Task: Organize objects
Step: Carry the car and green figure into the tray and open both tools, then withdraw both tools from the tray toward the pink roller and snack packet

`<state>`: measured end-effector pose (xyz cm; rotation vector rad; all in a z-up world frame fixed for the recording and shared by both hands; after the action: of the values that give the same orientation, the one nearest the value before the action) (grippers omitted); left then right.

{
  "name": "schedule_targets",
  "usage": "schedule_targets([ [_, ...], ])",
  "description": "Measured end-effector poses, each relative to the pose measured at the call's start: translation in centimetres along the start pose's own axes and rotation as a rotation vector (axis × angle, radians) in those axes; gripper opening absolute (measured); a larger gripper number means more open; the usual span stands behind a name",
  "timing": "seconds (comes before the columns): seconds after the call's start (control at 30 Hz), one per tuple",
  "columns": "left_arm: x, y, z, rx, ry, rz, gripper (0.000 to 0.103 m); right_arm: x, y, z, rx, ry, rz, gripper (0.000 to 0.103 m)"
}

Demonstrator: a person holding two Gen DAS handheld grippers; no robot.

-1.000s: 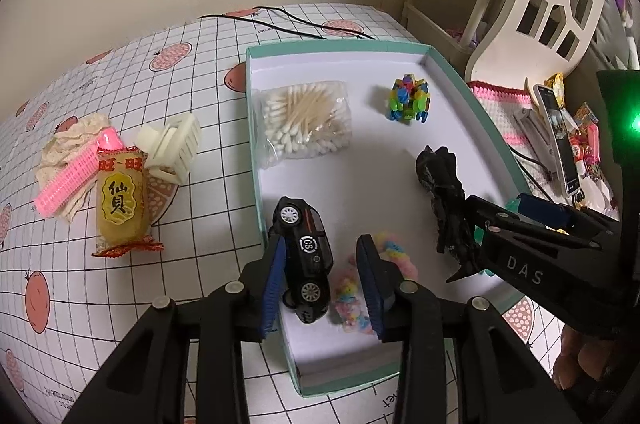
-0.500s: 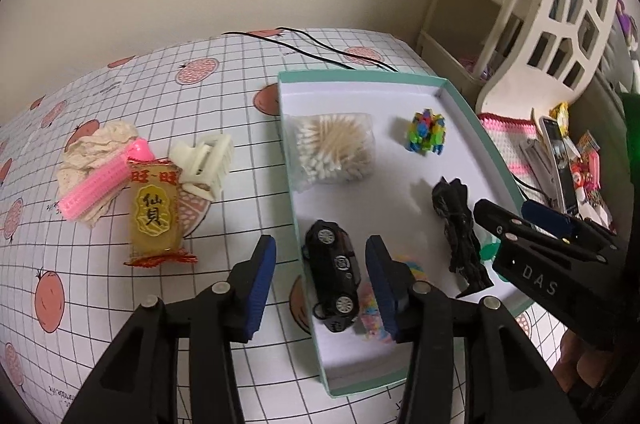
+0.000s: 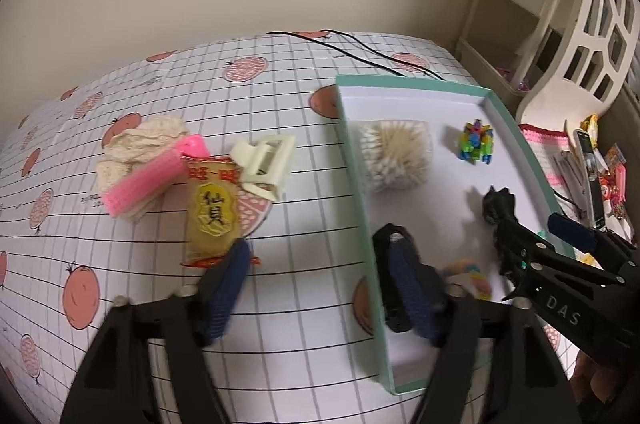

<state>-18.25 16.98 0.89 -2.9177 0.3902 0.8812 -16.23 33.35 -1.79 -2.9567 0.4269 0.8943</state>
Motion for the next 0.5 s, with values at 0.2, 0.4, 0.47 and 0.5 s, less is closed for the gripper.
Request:
schedule_targets([
  [0.2,0.0,1.2,-0.1,-0.022,-0.013,-0.015,0.087,0.0,1.2,0.1,-0.015,-0.005,-0.024,0.085],
  [0.4,-0.2,2.2,-0.2,-0.041,-0.032,-0.036,0.087,0.1,2.1,0.2,-0.024,-0.002,-0.037,0.085],
  [0.47,-0.2,2.5,-0.1,-0.039,-0.035,-0.050,0.088,0.2,2.3,0.3,-0.025,0.000,-0.042,0.086],
  [0.5,-0.2,2.7,-0.1,-0.038,-0.033,-0.060,0.096,0.2,2.4,0.4,-0.025,0.000,-0.044,0.088],
])
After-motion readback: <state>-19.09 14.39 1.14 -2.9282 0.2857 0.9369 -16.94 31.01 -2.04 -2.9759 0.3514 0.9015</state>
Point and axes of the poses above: each gripper's, at about its wrist camera, not at the fingertips, and z roughly the way its jaws point, y to its left, x to its underside, the point moved 6 cm from there along z, roughly the way its jaws point, and after that the axes turned 4 degrees about -x, right-handed, at the moved point
